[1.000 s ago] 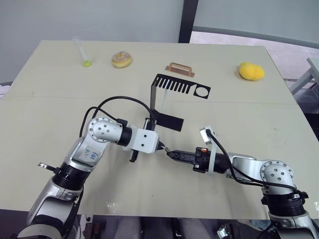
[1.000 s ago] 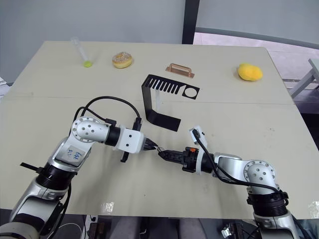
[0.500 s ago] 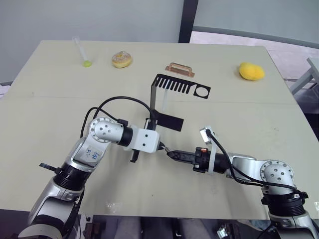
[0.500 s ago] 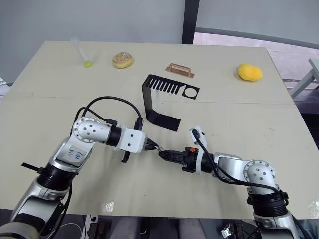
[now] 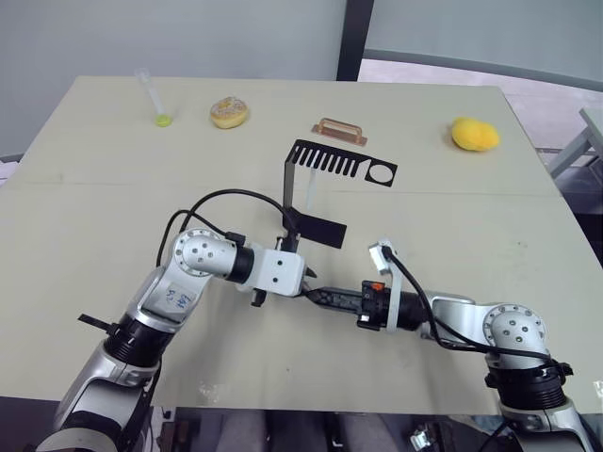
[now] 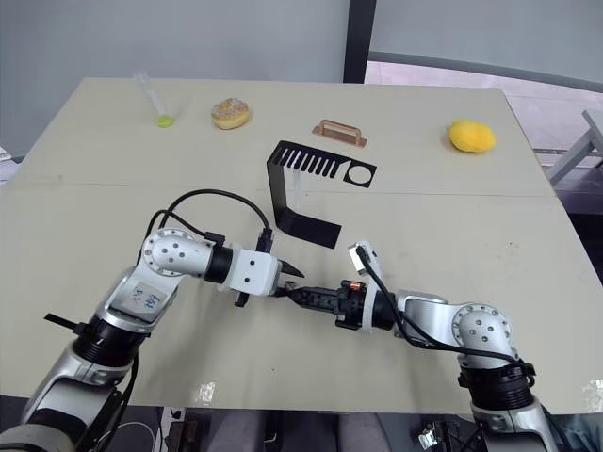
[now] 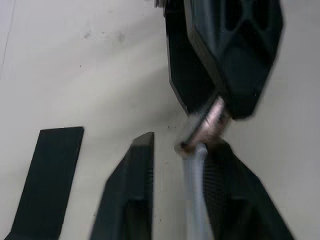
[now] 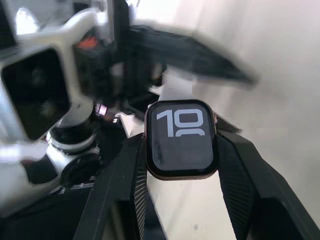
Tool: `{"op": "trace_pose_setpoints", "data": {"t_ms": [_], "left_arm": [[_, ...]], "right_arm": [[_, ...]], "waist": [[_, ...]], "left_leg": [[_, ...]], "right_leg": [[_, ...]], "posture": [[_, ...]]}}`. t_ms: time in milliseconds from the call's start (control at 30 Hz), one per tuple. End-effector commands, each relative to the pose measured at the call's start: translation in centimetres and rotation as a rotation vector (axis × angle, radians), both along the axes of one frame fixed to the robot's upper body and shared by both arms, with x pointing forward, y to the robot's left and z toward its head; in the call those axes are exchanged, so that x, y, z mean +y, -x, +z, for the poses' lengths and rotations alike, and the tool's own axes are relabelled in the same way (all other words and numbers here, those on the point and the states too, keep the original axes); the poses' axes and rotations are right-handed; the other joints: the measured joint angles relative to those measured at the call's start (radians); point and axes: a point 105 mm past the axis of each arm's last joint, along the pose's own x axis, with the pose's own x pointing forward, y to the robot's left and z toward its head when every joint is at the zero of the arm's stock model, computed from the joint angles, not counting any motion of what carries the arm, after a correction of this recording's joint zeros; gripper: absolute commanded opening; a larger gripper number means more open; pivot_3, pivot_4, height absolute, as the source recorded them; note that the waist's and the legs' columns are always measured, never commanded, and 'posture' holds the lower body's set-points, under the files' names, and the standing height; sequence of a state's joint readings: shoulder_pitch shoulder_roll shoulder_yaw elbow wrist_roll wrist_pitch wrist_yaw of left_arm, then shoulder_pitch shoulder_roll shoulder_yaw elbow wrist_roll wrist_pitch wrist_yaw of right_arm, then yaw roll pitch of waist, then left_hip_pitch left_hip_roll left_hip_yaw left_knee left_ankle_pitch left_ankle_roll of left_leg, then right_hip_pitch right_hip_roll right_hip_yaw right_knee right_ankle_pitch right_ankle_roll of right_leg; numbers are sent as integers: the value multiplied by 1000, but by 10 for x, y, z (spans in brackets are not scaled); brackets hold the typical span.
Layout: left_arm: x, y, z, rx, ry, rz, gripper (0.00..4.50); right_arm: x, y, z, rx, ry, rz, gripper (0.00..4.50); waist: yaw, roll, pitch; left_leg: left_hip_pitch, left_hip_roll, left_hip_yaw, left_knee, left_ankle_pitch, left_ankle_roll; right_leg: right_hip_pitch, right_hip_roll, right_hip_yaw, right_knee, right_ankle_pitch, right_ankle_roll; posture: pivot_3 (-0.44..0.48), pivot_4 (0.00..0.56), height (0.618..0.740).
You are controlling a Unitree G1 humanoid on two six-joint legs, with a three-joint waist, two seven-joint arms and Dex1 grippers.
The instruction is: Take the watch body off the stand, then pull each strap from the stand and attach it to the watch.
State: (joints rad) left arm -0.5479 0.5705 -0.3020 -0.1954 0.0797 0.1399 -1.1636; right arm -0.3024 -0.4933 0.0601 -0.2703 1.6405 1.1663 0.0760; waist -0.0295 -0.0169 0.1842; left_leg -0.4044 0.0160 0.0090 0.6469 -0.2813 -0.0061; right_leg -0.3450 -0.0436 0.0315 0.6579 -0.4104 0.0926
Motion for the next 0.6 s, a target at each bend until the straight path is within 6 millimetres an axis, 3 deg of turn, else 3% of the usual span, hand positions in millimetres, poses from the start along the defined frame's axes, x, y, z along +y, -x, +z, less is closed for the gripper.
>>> {"op": "trace_pose_setpoints", "data": {"t_ms": [33, 100, 233, 333, 433, 600], "left_arm": [[29, 1, 12, -60, -21, 45, 3570], [57, 1, 9, -45, -74, 89, 4494], [84, 14, 19, 30, 5, 79, 4500], [88, 34, 34, 155, 184, 27, 4500], [93, 48, 36, 229, 261, 20, 4500], [101, 52, 31, 255, 330, 46, 4500]], "right_arm": [[4, 10, 9, -32, -38, 55, 1510], [2, 10, 9, -42, -35, 49, 1510], [-1, 9, 15, -227, 40, 61, 1510], [2, 14, 25, -652, 181, 131, 1510], [1, 11, 32, -1046, 305, 190, 1510], [-9, 10, 23, -1374, 461, 343, 1510]], "waist": [[-3, 0, 0], [-8, 0, 0], [-3, 1, 0], [3, 1, 0], [0, 1, 0], [-1, 1, 0]], "left_leg": [[0, 0, 0, 0, 0, 0], [0, 0, 0, -1, 0, 0], [0, 0, 0, -1, 0, 0], [0, -1, -2, 0, -1, 1], [0, -1, -2, -1, -1, 1], [1, -1, -2, 0, -1, 0]], "right_leg": [[0, 0, 0, 0, 0, 0], [0, 0, 0, 0, 0, 0], [-1, -1, 0, 0, 0, 0], [0, -2, -1, -2, 0, 0], [0, -2, -1, -5, 0, 0], [0, -1, -1, -4, 0, 0]], "posture": [[0, 150, 740], [0, 150, 740], [0, 150, 740], [0, 150, 740], [0, 150, 740], [0, 150, 740]]}}
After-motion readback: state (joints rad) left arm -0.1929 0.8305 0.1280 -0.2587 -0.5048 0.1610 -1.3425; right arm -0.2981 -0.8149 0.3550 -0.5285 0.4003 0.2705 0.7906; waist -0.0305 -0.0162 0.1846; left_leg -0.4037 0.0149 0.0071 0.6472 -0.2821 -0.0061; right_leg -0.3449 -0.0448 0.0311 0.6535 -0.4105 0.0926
